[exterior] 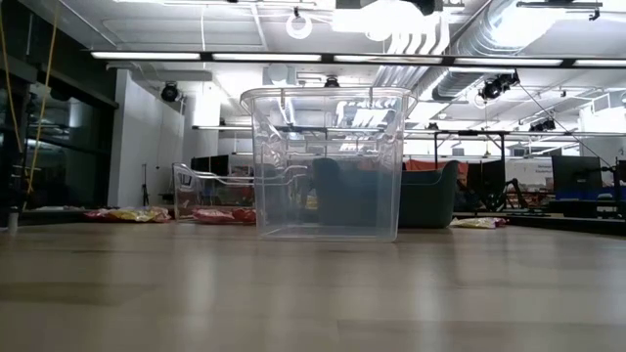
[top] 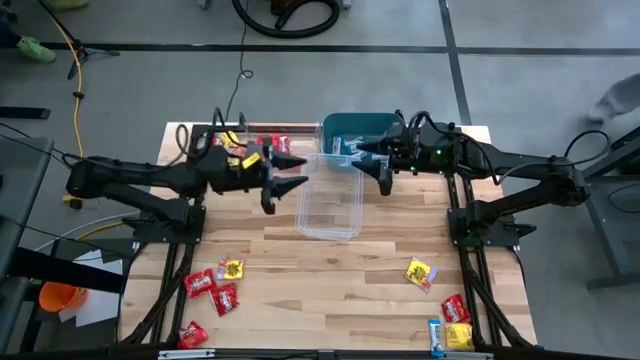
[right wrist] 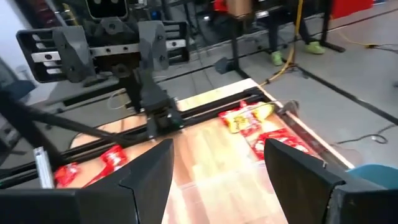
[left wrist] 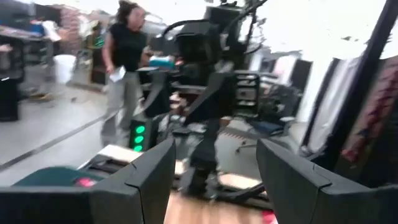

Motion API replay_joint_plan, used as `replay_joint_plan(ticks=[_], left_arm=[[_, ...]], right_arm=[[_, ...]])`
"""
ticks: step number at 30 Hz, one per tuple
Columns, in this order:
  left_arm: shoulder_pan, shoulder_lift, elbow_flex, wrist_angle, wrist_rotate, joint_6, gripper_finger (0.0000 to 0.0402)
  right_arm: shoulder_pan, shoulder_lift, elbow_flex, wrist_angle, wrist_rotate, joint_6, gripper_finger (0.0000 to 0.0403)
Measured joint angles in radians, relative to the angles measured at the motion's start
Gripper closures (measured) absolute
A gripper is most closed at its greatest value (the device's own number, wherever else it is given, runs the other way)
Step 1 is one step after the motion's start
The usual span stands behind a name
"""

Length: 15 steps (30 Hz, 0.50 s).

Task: Sort candy
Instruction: Put the red candy into the transparent bin

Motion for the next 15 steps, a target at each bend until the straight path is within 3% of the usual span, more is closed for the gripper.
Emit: replay_joint_plan(ticks=[8,15], left_arm=[[0.014,0.062,-0.015,0.048,0.041,-0.029,0.0190],[0.048,-0.118,-0.176,0.062,-0.025,-0.090,0.0190]], right_arm=[[0.001,0.000,0.000,0.007,-0.042,0.007,0.0158],[0.001,0.000,0.000,0.007,-0.073,0.008,0.0158]])
